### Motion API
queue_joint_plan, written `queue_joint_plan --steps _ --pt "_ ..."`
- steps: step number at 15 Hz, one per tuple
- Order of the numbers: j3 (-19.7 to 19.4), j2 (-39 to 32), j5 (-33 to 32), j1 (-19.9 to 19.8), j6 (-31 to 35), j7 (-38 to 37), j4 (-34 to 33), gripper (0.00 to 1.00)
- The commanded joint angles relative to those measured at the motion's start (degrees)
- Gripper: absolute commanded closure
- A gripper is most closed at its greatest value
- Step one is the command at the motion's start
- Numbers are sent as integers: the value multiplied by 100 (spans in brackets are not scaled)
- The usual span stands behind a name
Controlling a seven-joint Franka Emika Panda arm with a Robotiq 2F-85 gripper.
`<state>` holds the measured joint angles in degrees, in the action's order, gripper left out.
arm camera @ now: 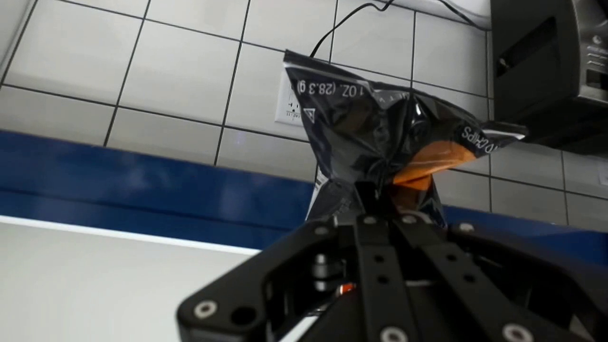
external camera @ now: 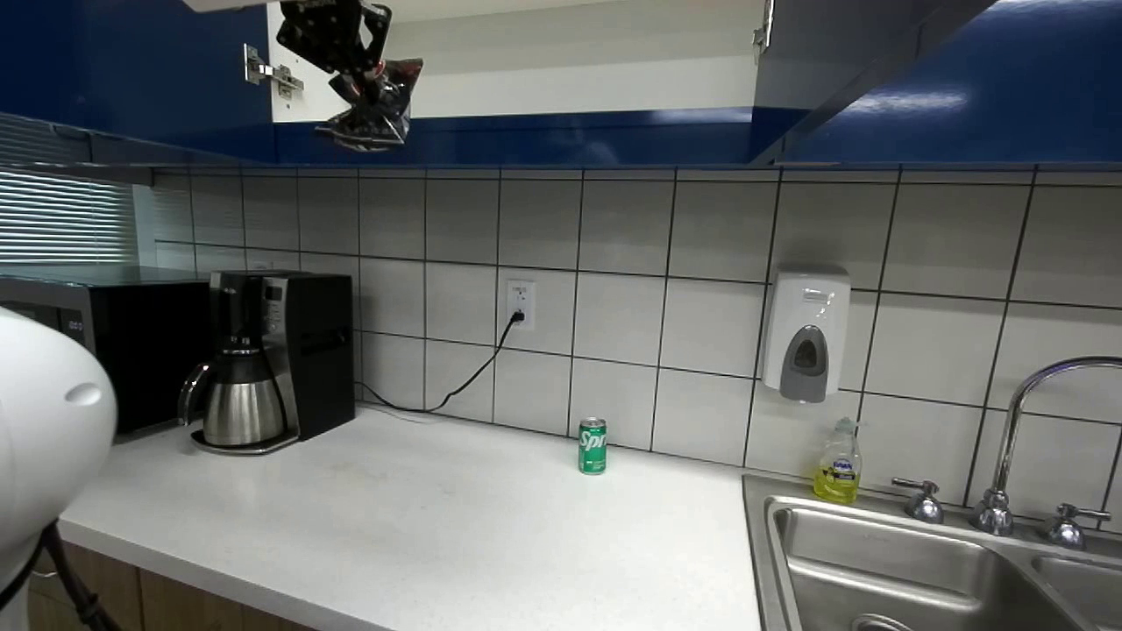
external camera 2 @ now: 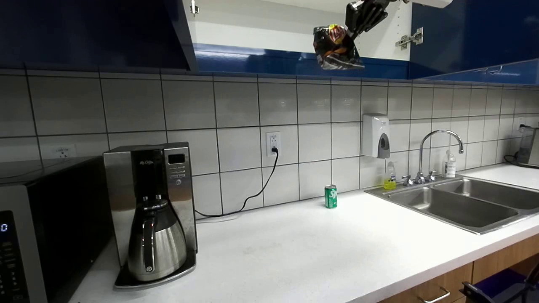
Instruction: Put the black snack pack in the top cabinet
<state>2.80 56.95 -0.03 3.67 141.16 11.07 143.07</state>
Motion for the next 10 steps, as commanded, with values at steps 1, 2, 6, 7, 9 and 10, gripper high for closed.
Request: queue_joint_plan --steps 1,2,6,7,9,10 --pt "-72 -691 -118 -16 -102 -179 -810 100" --pt "-103 -848 -110 -11 -72 -175 -968 100" --pt "-270 -1666 -49 12 24 -148 -1725 100" --pt "-292 -1881 -43 3 16 -160 -1930 100" --pt "-343 -2251 -12 5 -4 -173 -2303 100" --pt "-372 -2425 9 15 -27 -169 -2491 100"
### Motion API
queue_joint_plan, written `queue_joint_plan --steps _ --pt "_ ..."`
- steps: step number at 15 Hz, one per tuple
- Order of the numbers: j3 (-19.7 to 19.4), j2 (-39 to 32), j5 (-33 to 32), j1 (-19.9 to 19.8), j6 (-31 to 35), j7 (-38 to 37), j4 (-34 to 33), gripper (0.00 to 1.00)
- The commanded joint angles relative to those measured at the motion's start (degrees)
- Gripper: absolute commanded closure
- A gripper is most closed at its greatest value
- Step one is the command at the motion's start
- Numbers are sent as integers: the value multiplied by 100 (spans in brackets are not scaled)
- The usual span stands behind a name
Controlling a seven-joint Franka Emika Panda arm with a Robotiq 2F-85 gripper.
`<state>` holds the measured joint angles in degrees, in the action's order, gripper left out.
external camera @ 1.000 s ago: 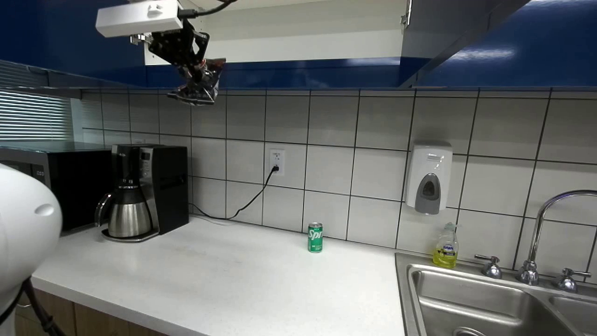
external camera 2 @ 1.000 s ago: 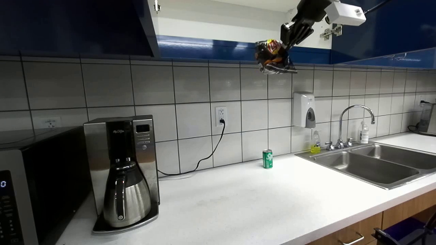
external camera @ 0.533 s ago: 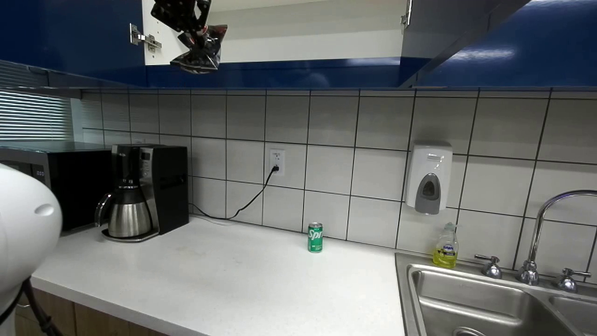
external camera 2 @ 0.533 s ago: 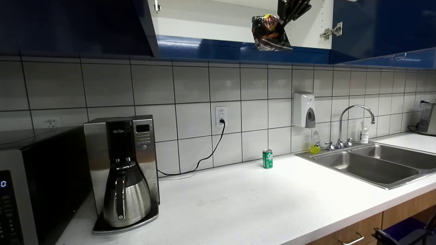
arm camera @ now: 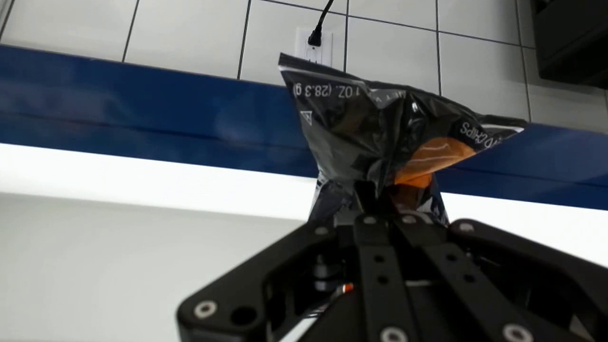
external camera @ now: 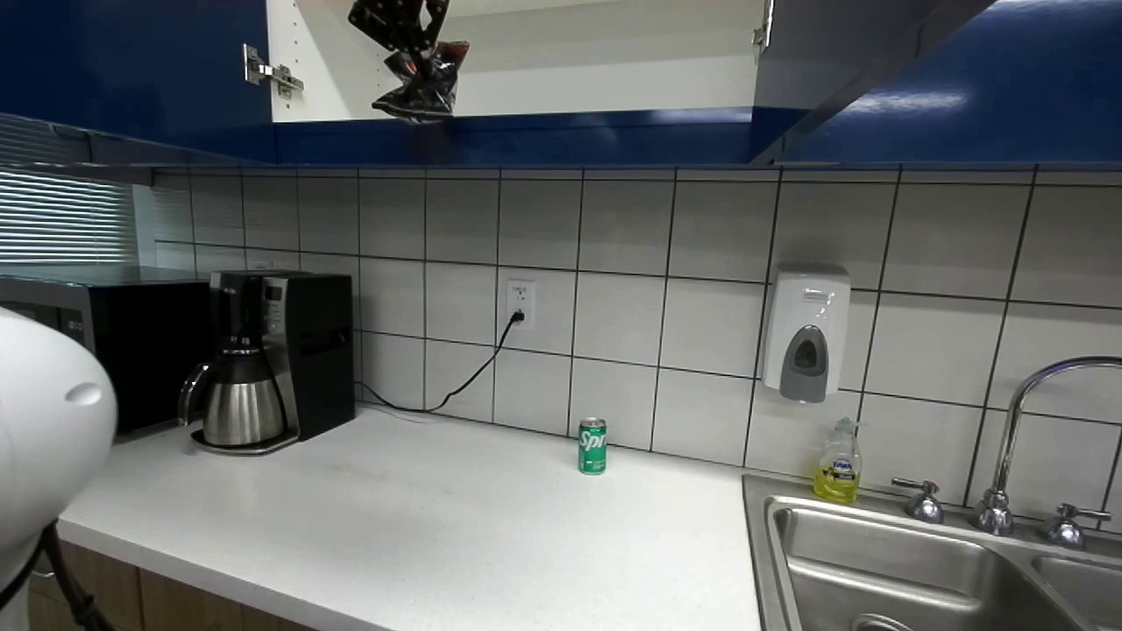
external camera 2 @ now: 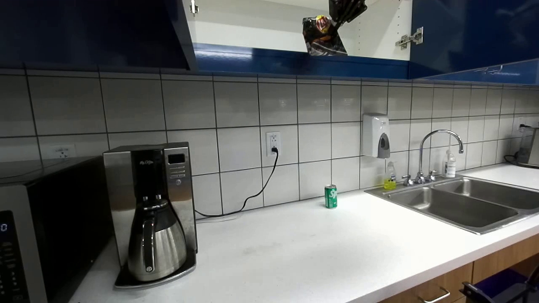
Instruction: Put the black snack pack in the top cabinet
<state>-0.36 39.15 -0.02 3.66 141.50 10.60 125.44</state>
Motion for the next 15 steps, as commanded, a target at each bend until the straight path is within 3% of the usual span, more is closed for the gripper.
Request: queue_joint_plan --steps 1,15 --pt "-81 -819 33 17 -73 -131 -914 100" --pt "-48 -2669 -11 -169 -70 -747 -2855 100"
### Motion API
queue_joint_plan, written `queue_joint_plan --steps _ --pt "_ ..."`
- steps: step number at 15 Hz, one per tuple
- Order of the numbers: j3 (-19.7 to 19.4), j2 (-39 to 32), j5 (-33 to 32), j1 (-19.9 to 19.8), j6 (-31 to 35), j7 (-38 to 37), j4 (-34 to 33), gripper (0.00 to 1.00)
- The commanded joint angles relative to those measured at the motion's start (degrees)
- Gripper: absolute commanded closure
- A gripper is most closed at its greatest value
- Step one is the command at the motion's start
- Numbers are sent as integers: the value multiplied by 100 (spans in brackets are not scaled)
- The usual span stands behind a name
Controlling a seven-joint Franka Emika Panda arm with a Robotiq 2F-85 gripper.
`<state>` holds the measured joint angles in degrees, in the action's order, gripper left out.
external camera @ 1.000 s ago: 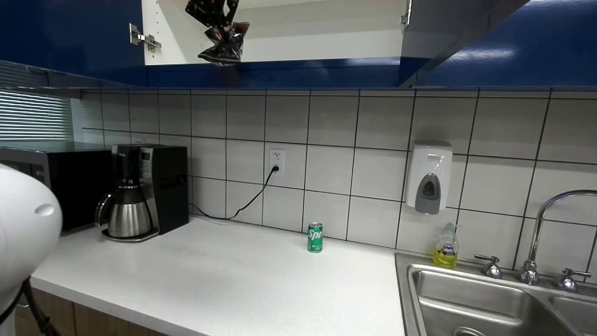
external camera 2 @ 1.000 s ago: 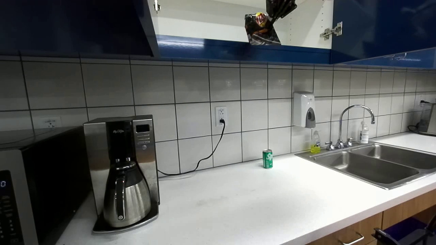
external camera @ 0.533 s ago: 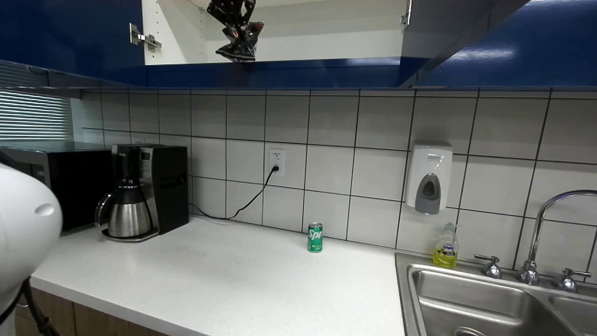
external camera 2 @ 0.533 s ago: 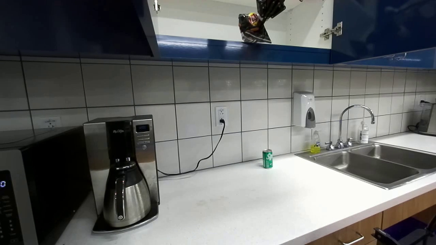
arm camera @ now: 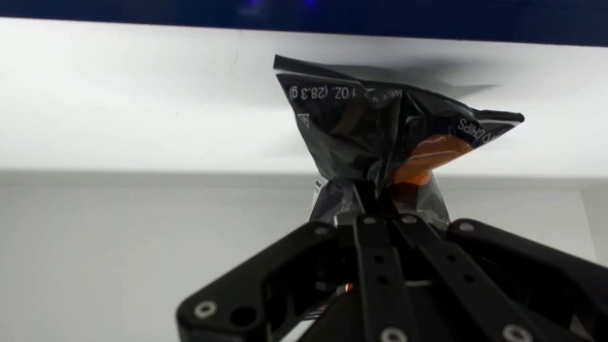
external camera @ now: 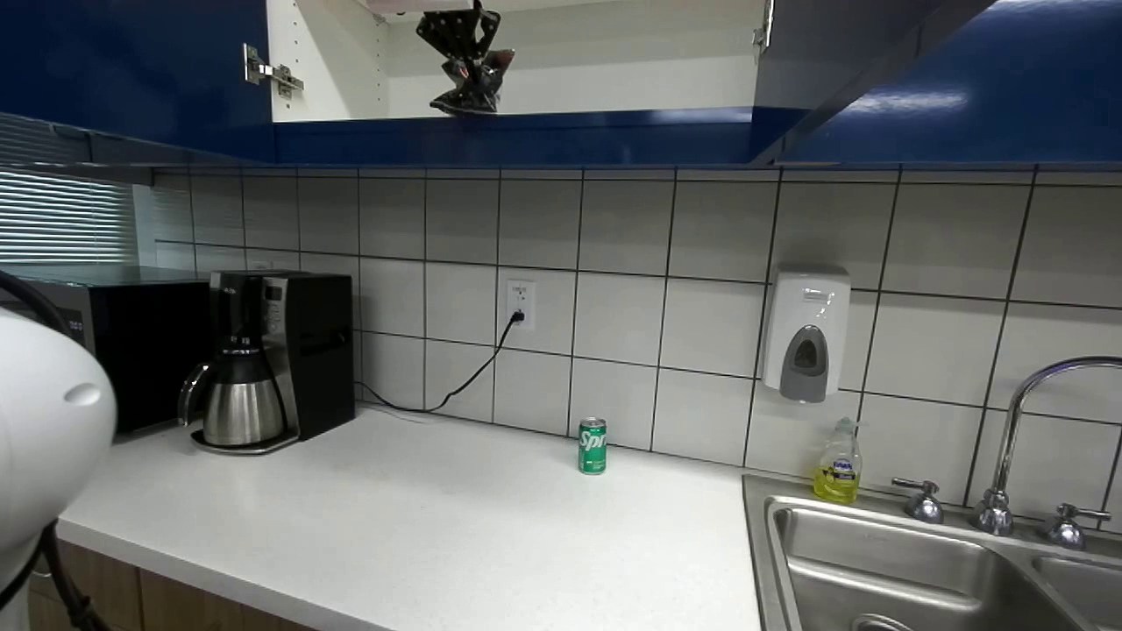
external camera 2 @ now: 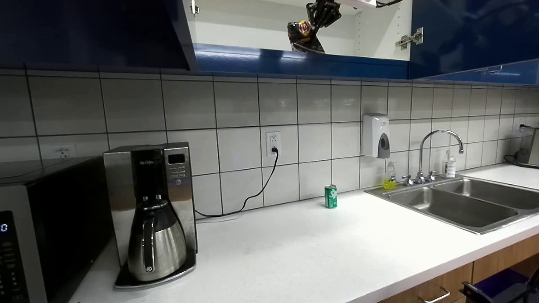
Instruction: Put the black snack pack in the top cabinet
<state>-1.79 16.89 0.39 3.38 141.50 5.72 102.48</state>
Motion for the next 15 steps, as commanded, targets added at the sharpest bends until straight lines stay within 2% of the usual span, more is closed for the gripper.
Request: queue_joint_plan --steps 1,5,6,7,8,15 --pt "95 -574 -56 -146 -94 -301 -686 100" --pt "94 -968 -50 -158 -191 -447 -1077 100" --pt "98 -1024 -70 -162 -198 -490 -1134 74" --pt "100 -1063 -84 -163 -200 -526 -1183 73" --pt "109 -1086 -112 -164 -199 -577 -1221 68" --pt "82 -939 20 -143 -93 -553 -1098 13"
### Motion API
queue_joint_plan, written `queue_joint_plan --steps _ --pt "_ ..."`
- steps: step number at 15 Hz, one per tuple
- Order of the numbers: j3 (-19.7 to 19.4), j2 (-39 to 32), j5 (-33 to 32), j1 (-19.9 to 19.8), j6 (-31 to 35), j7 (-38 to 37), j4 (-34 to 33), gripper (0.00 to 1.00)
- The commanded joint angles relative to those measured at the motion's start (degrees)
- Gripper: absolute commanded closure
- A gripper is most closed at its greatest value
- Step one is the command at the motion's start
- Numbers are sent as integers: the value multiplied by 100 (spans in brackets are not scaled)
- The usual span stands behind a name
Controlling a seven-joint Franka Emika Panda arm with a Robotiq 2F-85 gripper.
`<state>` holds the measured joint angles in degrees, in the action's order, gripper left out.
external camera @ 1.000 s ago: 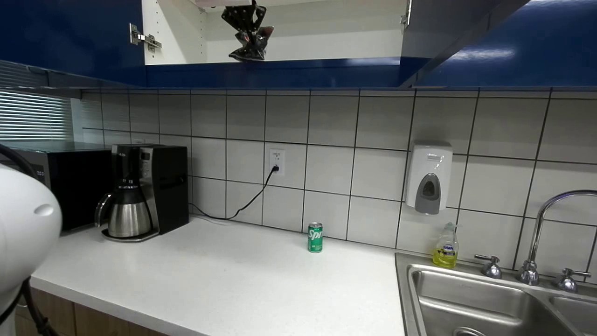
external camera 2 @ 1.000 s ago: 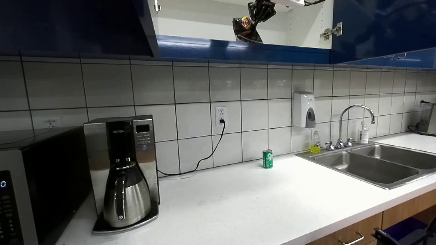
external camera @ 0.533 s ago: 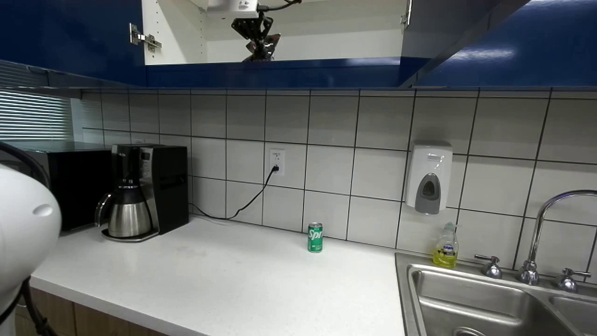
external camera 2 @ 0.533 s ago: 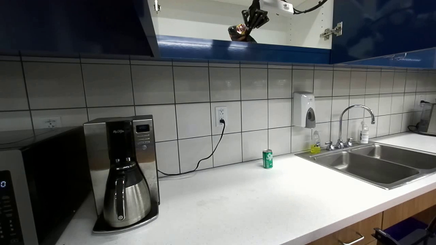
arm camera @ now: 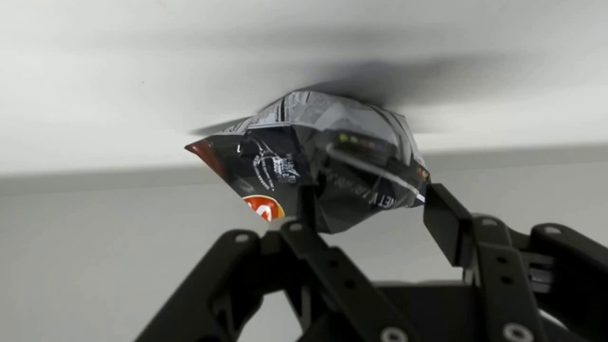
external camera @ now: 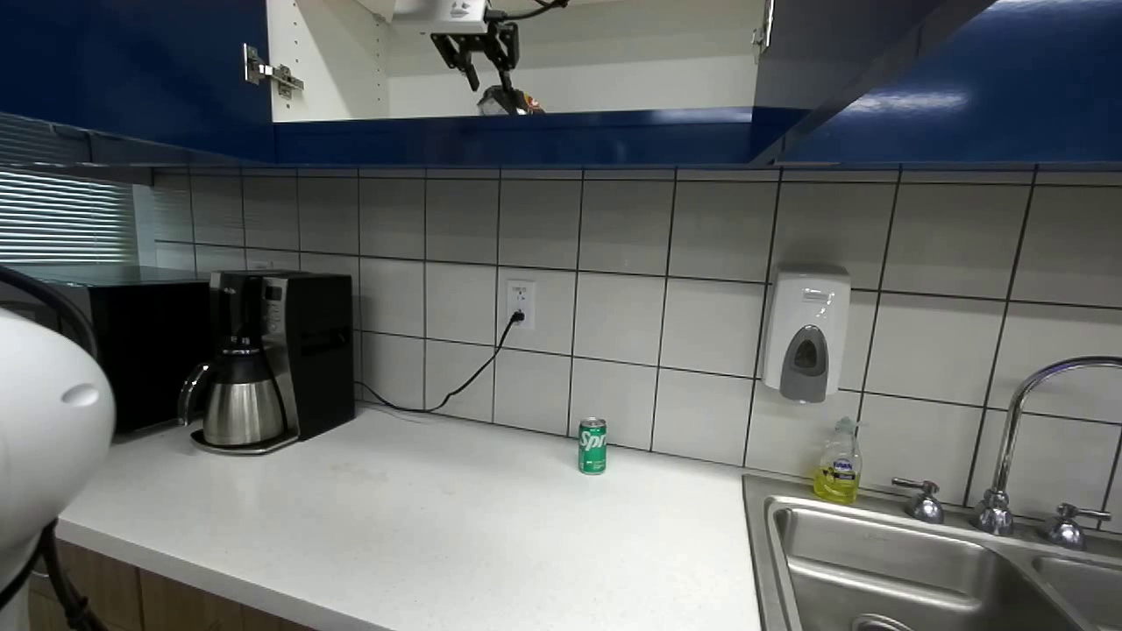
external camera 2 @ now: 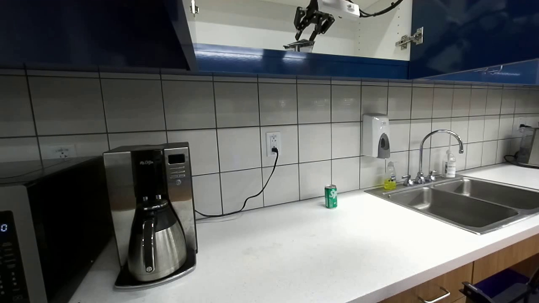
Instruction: Put the black snack pack in the top cabinet
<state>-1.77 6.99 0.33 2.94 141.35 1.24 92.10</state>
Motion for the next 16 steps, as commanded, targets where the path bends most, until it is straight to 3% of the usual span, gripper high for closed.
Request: queue_joint_plan --steps 1,2,8,16 --pt "78 90 32 -100 -70 -112 -12 7" --pt "77 129 43 -97 -53 -102 34 0" --pt "54 571 311 -44 -121 18 519 0" --pt "48 1873 521 -26 -98 -16 1878 0"
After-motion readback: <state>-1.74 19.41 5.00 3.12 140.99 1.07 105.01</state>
